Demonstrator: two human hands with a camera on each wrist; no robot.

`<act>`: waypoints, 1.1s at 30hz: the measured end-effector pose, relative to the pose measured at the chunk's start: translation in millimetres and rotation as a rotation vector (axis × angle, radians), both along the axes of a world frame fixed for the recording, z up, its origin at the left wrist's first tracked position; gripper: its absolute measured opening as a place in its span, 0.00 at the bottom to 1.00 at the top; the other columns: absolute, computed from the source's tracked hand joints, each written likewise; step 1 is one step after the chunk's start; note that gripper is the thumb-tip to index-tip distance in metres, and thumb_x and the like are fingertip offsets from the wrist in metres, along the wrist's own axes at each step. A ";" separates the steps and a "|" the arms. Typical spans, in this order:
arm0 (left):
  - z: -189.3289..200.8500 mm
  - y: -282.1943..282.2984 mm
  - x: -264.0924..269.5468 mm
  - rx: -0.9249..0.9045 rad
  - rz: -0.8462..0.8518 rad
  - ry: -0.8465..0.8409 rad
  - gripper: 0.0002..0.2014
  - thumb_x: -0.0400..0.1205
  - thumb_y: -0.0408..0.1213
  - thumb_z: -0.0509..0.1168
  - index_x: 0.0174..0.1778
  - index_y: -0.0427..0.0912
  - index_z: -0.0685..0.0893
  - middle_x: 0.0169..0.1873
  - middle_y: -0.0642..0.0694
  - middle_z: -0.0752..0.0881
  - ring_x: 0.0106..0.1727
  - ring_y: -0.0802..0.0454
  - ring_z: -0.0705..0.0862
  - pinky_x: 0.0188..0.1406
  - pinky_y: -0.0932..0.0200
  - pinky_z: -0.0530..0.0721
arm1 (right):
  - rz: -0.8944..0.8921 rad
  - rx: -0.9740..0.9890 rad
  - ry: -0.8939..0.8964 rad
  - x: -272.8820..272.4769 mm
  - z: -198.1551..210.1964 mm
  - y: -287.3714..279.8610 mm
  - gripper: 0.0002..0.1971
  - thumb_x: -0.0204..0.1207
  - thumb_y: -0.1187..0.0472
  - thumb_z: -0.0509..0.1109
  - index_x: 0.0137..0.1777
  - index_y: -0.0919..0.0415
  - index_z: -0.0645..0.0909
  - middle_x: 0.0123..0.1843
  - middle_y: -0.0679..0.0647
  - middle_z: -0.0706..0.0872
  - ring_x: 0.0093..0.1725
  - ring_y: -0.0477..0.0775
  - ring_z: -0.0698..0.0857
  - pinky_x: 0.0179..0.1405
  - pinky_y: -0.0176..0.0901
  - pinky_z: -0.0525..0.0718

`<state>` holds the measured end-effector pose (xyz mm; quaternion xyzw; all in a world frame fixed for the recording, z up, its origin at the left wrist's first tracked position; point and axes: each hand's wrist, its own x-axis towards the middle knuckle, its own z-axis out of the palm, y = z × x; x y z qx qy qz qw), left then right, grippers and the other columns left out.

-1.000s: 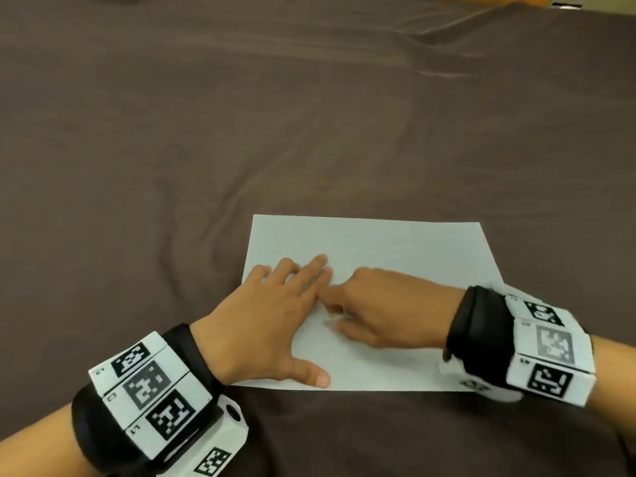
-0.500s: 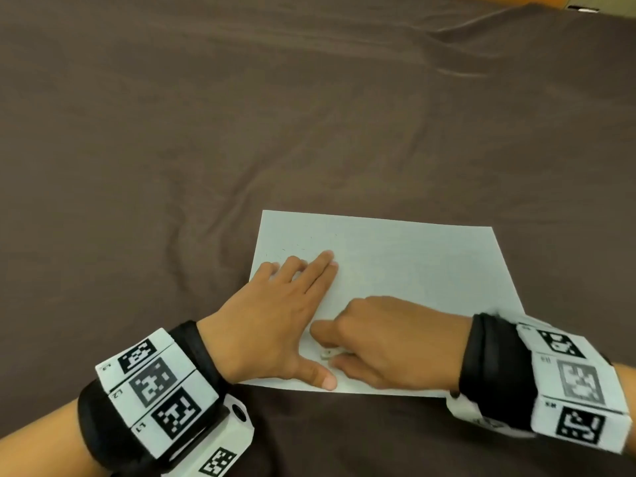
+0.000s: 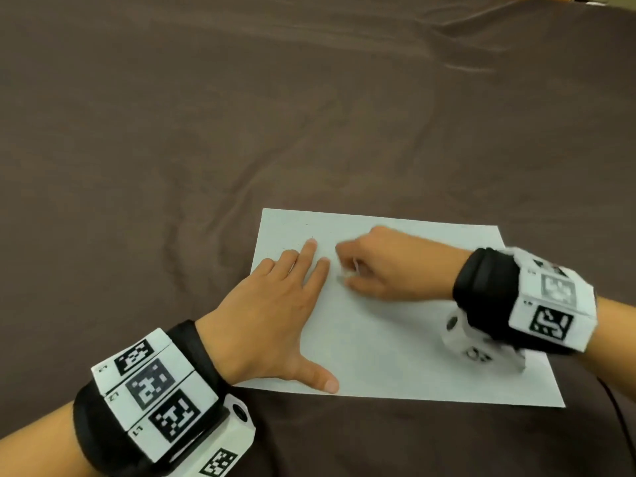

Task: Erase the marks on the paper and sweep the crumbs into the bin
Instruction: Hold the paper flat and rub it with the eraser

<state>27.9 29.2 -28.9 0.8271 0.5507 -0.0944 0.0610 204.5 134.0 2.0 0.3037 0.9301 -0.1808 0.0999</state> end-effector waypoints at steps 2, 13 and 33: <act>4.9 -0.5 3.0 -0.018 -0.007 0.008 0.71 0.59 0.89 0.47 0.83 0.30 0.59 0.82 0.27 0.57 0.74 0.34 0.70 0.69 0.42 0.77 | -0.137 0.034 0.023 4.5 2.2 26.0 0.11 0.79 0.56 0.65 0.37 0.55 0.69 0.30 0.46 0.73 0.31 0.46 0.70 0.29 0.44 0.67; 7.0 17.4 -1.8 0.010 -0.002 -0.073 0.37 0.78 0.69 0.45 0.66 0.42 0.79 0.64 0.38 0.79 0.49 0.42 0.77 0.44 0.45 0.83 | -0.182 0.044 0.087 7.1 -3.0 44.9 0.12 0.78 0.57 0.66 0.35 0.57 0.69 0.30 0.49 0.75 0.31 0.53 0.71 0.31 0.47 0.72; 8.8 43.9 -1.2 -0.085 -0.057 0.064 0.44 0.77 0.71 0.58 0.83 0.56 0.48 0.85 0.48 0.45 0.78 0.43 0.60 0.69 0.45 0.72 | -0.129 0.067 0.038 7.4 -8.4 39.6 0.11 0.79 0.55 0.65 0.39 0.59 0.71 0.28 0.48 0.74 0.29 0.49 0.72 0.26 0.45 0.67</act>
